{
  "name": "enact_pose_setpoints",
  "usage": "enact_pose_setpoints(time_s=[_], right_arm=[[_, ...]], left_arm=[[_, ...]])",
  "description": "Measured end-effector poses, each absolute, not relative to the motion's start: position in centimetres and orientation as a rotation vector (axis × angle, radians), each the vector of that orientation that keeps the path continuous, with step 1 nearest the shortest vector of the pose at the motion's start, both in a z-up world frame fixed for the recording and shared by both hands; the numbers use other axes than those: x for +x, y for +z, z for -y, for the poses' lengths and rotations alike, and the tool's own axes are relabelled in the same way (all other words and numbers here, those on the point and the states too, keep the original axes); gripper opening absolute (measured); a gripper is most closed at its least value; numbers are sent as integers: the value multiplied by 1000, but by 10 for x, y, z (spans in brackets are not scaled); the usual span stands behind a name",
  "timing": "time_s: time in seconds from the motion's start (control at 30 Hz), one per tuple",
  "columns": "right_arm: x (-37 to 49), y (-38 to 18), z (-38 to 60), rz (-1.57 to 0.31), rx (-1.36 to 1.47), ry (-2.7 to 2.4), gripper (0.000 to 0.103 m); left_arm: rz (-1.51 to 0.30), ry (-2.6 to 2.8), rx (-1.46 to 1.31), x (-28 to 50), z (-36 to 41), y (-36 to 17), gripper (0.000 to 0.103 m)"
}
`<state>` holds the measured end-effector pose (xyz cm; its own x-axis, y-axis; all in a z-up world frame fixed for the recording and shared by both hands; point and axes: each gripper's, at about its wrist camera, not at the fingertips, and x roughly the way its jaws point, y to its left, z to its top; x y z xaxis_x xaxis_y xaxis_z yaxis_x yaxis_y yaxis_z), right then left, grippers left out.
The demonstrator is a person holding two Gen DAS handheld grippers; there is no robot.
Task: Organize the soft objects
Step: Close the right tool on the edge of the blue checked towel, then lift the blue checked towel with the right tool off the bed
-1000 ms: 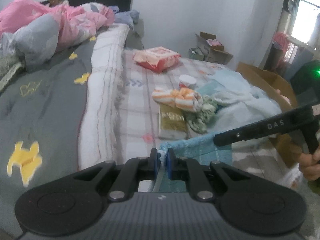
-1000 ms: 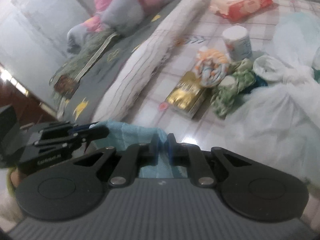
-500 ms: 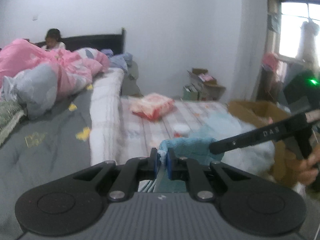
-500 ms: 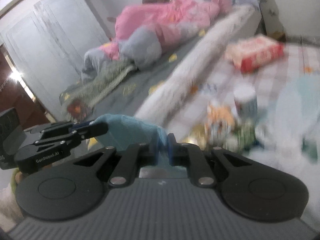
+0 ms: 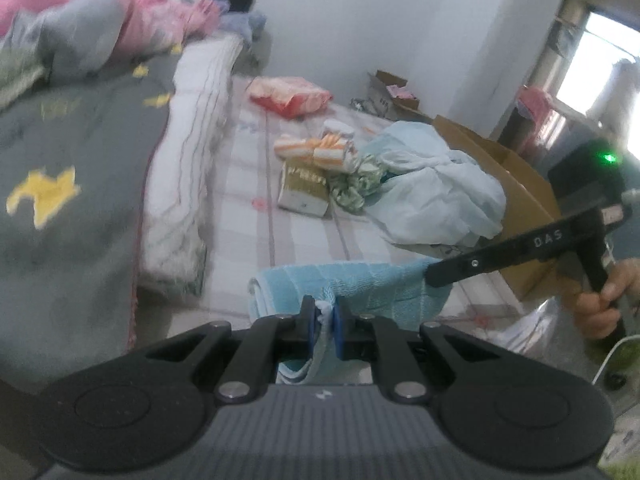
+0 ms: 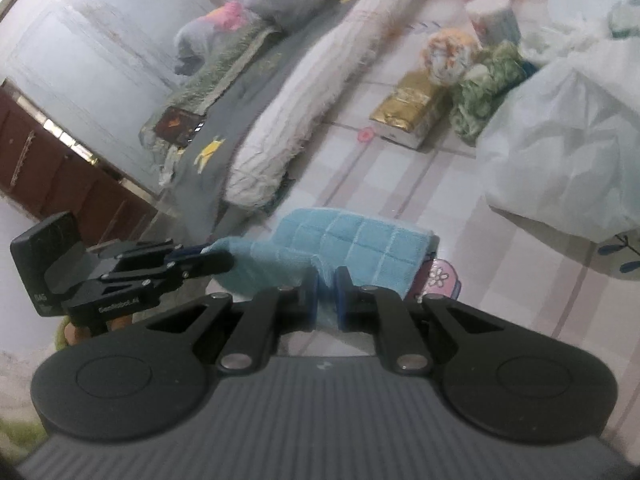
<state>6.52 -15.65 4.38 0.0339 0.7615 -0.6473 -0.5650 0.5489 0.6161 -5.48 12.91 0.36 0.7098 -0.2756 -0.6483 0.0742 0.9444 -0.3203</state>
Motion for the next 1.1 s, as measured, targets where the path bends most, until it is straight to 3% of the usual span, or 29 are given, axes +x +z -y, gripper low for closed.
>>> enact_pose_setpoints(time_s=[0.43,0.6,0.93,1.1], right_arm=[[106,12,141,-1194,252,883,8],[117,-3,141,-1204,299,835,8],[127,-2,129,-1154,287,798,10],[135,-4,125,-1163,332,773,14]], left_arm=[[-754,-102,-301,-11,-137,-5,14],[-729,-37,-268,-1,-139,-4,29],[-690,-199,-159,-32,-113,24,35],[-776,-252,3,-15,-78,4,43]])
